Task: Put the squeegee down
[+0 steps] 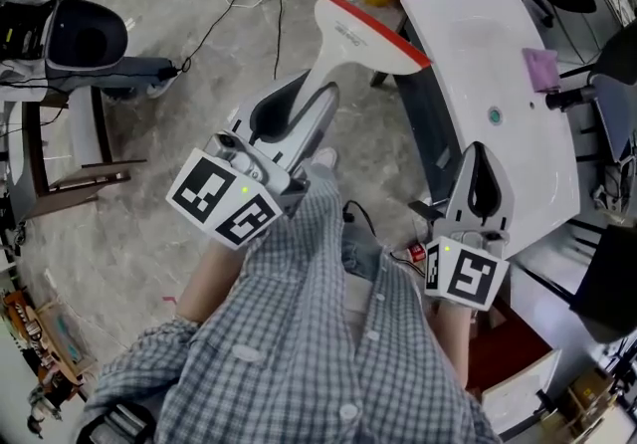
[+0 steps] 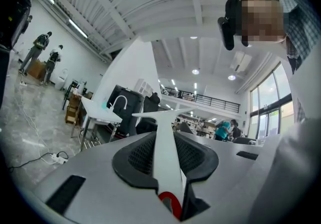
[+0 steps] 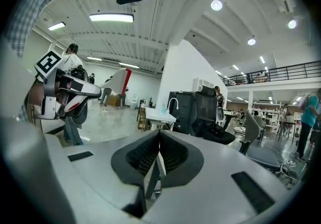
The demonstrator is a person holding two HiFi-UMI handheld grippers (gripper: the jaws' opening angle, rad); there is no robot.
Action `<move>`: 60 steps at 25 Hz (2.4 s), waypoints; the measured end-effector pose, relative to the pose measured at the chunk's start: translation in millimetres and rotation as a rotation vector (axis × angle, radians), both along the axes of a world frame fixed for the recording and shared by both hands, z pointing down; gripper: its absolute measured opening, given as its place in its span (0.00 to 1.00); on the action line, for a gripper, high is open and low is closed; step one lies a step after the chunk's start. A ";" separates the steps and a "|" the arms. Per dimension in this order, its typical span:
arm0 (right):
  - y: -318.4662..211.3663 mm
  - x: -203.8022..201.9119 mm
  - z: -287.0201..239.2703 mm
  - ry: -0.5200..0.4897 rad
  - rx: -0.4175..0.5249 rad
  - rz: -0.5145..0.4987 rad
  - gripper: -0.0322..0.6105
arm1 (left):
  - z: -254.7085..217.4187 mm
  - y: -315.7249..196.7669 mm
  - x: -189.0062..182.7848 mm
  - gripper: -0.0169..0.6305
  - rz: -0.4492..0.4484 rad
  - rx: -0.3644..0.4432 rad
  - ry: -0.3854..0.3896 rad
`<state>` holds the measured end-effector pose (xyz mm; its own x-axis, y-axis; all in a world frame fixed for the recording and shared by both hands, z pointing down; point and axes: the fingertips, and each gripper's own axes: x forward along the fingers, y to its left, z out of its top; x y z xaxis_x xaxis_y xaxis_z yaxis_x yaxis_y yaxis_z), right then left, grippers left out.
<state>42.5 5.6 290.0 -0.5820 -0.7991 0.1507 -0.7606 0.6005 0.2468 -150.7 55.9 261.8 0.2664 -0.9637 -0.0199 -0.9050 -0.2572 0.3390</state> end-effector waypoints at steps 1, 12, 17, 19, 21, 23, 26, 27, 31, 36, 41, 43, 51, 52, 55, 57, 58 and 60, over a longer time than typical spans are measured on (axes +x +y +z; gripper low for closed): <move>-5.4 -3.8 0.2 0.000 -0.002 0.005 0.06 | 0.3 -6.6 -3.8 0.18 0.006 -0.002 0.001; -62.6 -30.6 -5.3 0.007 -0.009 0.128 0.06 | -2.2 -86.2 -36.2 0.18 0.126 -0.014 -0.015; -81.8 -39.0 -11.2 0.013 0.002 0.200 0.06 | -3.2 -119.0 -44.2 0.18 0.210 -0.011 -0.010; -86.1 -40.8 -12.6 0.013 0.006 0.228 0.06 | -3.4 -129.5 -45.0 0.18 0.248 -0.010 -0.011; -88.7 -41.0 -12.6 0.015 0.008 0.253 0.06 | -4.4 -138.7 -44.9 0.18 0.277 -0.005 -0.007; -90.6 -40.4 -12.1 0.019 0.010 0.276 0.06 | -5.2 -146.5 -44.2 0.18 0.298 0.004 -0.006; -93.4 -40.6 -12.3 0.022 0.018 0.307 0.06 | -3.9 -155.0 -44.4 0.18 0.322 0.011 0.000; -94.0 -40.6 -12.7 0.021 0.021 0.317 0.06 | -3.0 -157.1 -45.0 0.18 0.328 0.010 0.003; -93.4 -39.3 -14.7 0.020 0.029 0.351 0.06 | -1.1 -161.7 -46.4 0.18 0.350 0.008 0.007; -91.6 -33.6 -12.1 0.018 0.021 0.382 0.06 | -0.3 -166.2 -43.1 0.18 0.367 0.007 0.005; -92.7 -27.9 -7.7 0.022 0.012 0.411 0.06 | 1.7 -168.0 -43.7 0.18 0.377 0.004 0.006; -93.0 -26.6 -5.9 0.023 0.005 0.415 0.06 | 2.2 -169.0 -44.8 0.18 0.376 0.001 0.005; -114.4 -27.0 -4.6 0.024 0.004 0.386 0.06 | -1.5 -188.8 -42.6 0.18 0.363 0.012 0.006; -118.9 -26.8 -4.3 0.023 0.005 0.383 0.06 | -0.9 -192.5 -42.1 0.18 0.361 0.010 0.006; -133.5 -24.7 -1.5 0.022 -0.001 0.376 0.06 | 2.5 -205.1 -39.4 0.18 0.358 0.002 0.003; -143.5 -22.0 -0.4 0.023 -0.006 0.374 0.06 | 4.5 -215.0 -35.6 0.18 0.360 -0.003 0.001; -148.5 -20.8 -0.1 0.024 -0.008 0.373 0.06 | 5.2 -220.0 -33.5 0.18 0.362 -0.005 0.000; -158.4 -18.7 0.6 0.025 -0.010 0.372 0.06 | 7.1 -230.1 -28.9 0.18 0.370 -0.009 -0.004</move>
